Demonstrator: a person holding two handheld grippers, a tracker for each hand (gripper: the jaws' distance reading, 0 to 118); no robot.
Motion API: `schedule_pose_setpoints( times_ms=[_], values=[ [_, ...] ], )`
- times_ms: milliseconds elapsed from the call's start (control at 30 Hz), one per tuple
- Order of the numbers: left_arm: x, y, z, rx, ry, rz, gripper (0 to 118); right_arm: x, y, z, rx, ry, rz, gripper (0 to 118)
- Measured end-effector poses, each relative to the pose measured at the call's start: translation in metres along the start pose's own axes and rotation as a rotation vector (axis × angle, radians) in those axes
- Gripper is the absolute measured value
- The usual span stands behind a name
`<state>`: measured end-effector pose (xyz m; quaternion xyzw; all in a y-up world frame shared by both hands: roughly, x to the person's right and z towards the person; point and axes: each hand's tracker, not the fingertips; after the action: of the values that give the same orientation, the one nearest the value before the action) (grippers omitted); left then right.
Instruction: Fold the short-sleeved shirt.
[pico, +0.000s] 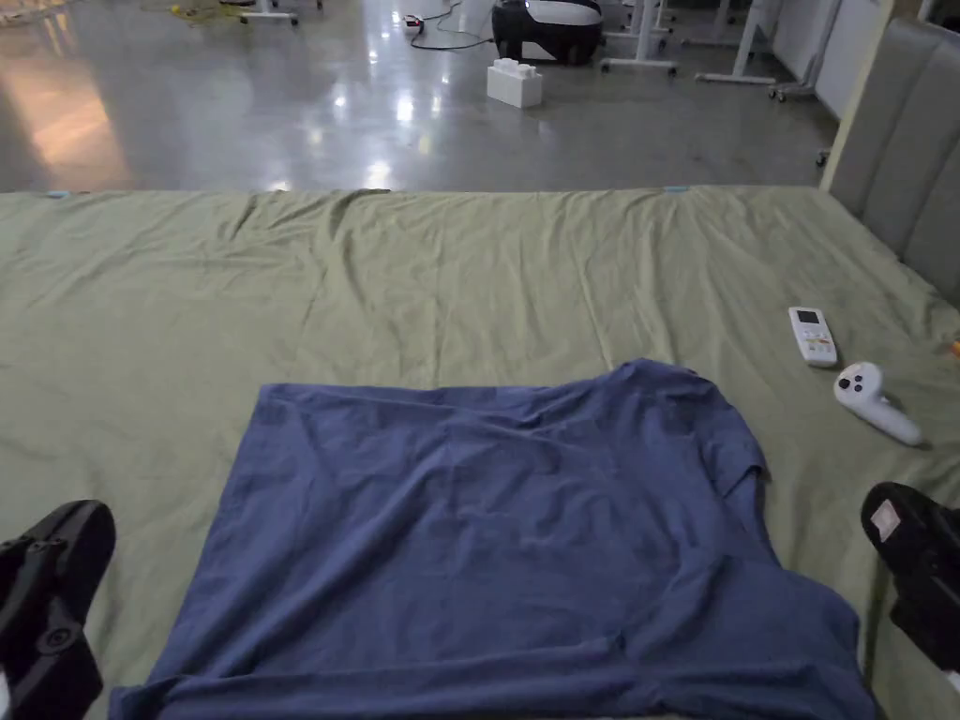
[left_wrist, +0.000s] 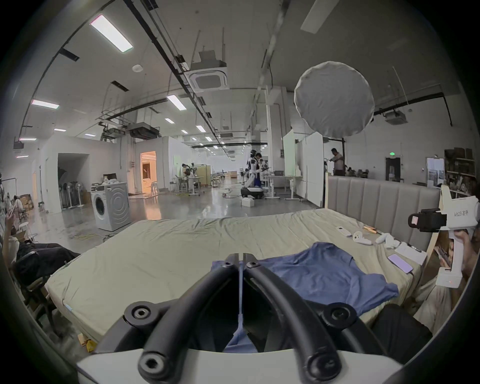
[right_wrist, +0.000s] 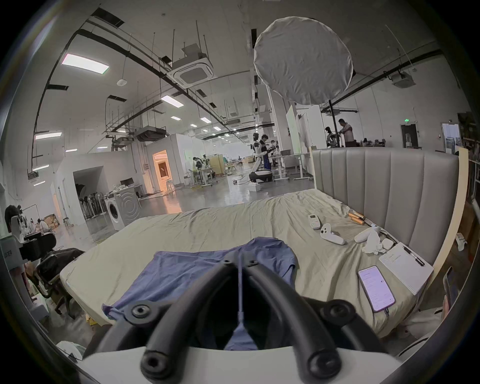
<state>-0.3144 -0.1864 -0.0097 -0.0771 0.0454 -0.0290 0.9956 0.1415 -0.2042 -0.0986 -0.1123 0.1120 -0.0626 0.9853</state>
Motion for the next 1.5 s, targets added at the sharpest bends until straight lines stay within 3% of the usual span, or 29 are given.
schedule_pose_setpoints(
  times_ms=[367,467,767,833,867,900,967,1000,1233,1333,1500],
  values=[
    [0.001,-0.016,-0.018,-0.041,-0.009,0.044,1,0.013,-0.004,-0.011,-0.048,-0.044,0.030,0],
    [0.005,-0.020,-0.029,-0.075,-0.016,0.064,1,0.015,-0.005,-0.021,-0.061,-0.103,0.043,0],
    [0.004,-0.053,-0.075,-0.198,-0.037,0.099,1,0.013,-0.029,-0.039,-0.134,-0.114,0.057,0],
    [-0.002,-0.066,-0.090,-0.235,-0.026,0.117,2,0.015,-0.038,-0.045,-0.150,-0.072,0.009,0],
    [-0.009,-0.079,-0.102,-0.301,-0.018,0.138,11,0.018,-0.045,-0.049,-0.160,-0.054,-0.034,0],
    [-0.015,-0.092,-0.110,-0.351,-0.006,0.164,30,0.020,-0.049,-0.053,-0.183,-0.059,-0.060,0],
    [-0.027,-0.115,-0.122,-0.439,0.021,0.199,77,0.022,-0.057,-0.058,-0.208,-0.074,-0.066,0],
    [-0.035,-0.124,-0.126,-0.489,0.023,0.205,84,0.022,-0.059,-0.057,-0.212,-0.074,-0.064,0],
    [-0.089,-0.182,-0.143,-0.690,0.041,0.242,84,0.031,-0.071,-0.052,-0.272,-0.099,-0.093,0],
    [-0.091,-0.196,-0.147,-0.737,0.018,0.181,84,0.034,-0.072,-0.046,-0.282,-0.113,-0.105,0],
    [-0.094,-0.202,-0.150,-0.739,0.027,0.261,65,0.037,-0.073,-0.041,-0.290,-0.141,-0.112,0]
  ],
)
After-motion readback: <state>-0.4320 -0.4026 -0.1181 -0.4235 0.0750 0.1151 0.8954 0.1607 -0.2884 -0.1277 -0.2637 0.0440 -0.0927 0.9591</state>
